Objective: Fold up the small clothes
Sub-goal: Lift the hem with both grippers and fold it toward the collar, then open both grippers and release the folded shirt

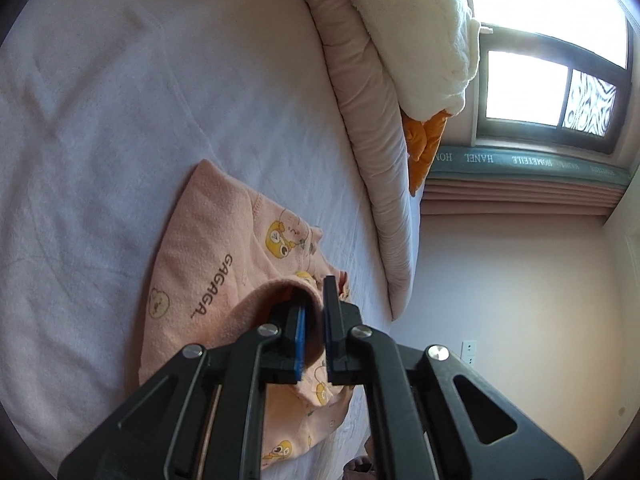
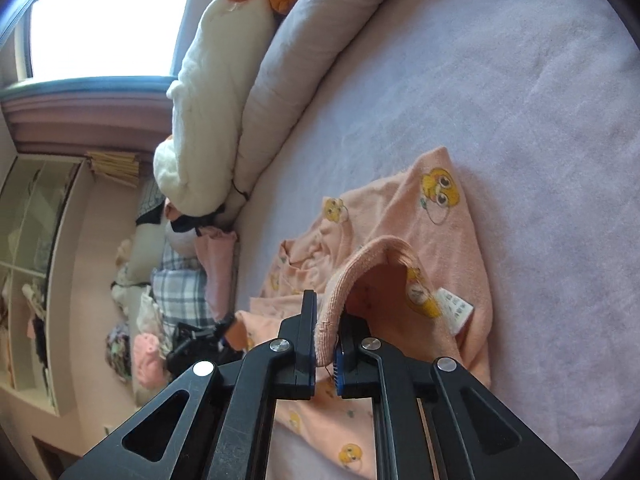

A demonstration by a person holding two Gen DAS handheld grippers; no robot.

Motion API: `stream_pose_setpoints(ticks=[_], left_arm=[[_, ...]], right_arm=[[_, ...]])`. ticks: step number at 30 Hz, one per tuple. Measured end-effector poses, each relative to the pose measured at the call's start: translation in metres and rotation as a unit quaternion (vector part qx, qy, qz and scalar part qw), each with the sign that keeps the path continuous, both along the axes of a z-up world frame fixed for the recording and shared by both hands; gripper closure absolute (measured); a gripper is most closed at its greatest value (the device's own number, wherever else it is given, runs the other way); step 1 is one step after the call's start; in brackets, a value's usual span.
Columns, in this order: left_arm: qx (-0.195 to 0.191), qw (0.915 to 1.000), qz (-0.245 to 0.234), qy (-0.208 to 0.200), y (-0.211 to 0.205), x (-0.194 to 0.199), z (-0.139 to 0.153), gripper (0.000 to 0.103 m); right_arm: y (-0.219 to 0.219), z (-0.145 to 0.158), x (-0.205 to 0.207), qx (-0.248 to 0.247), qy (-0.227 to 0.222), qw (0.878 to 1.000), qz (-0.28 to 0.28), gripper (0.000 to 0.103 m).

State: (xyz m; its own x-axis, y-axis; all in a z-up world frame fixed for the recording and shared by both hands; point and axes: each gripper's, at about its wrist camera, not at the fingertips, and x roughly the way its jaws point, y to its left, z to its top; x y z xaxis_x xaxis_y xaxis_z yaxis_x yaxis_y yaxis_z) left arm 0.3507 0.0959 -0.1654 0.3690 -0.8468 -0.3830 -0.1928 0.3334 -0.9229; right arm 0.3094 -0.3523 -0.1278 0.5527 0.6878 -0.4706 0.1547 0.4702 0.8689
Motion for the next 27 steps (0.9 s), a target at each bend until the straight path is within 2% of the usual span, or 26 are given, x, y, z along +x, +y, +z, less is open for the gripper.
stream_pose_setpoints(ticks=[4,5,7,8,9,10,11,14,17,21,24,27], left_arm=[[-0.029,0.9970,0.063,0.034,0.008,0.011,-0.013,0.100],[-0.026,0.9953,0.076,0.053,0.009,0.014,-0.018,0.099],[-0.052,0.9868,0.116,0.101,0.017,0.016,-0.032,0.099],[-0.055,0.9828,0.134,0.115,0.022,0.018,-0.035,0.097],[-0.053,0.9804,0.144,0.124,0.026,0.020,-0.036,0.088],[-0.052,0.9808,0.148,0.116,0.030,0.024,-0.034,0.081],[-0.040,0.9825,0.149,0.104,0.034,0.027,-0.028,0.079],[-0.010,0.9872,0.143,0.070,0.044,0.031,-0.008,0.077],[0.019,0.9925,0.115,0.038,0.051,0.022,0.007,0.077],[0.063,0.9969,0.048,0.002,0.046,0.005,0.024,0.077],[0.095,0.9952,0.000,-0.024,0.035,-0.021,0.029,0.077],[0.135,0.9888,-0.034,-0.055,0.035,-0.050,0.032,0.077]], right_arm=[[-0.012,-0.006,0.021,0.038,0.005,0.998,-0.058,0.093],[-0.015,-0.010,0.026,0.043,0.015,0.996,-0.074,0.093],[-0.023,-0.022,0.034,0.060,0.042,0.991,-0.110,0.093],[-0.027,-0.028,0.038,0.077,0.048,0.988,-0.122,0.093],[-0.030,-0.032,0.040,0.086,0.057,0.986,-0.131,0.092],[-0.033,-0.035,0.041,0.095,0.061,0.984,-0.141,0.082],[-0.037,-0.035,0.041,0.093,0.060,0.982,-0.151,0.074],[-0.048,-0.024,0.034,0.071,0.037,0.981,-0.175,0.063],[-0.053,-0.008,0.023,0.042,0.008,0.984,-0.170,0.063],[-0.042,0.012,0.005,-0.033,-0.025,0.992,-0.119,0.063],[-0.033,0.022,-0.019,-0.107,-0.040,0.990,-0.077,0.063],[-0.023,0.028,-0.047,-0.178,-0.054,0.982,-0.046,0.063]])
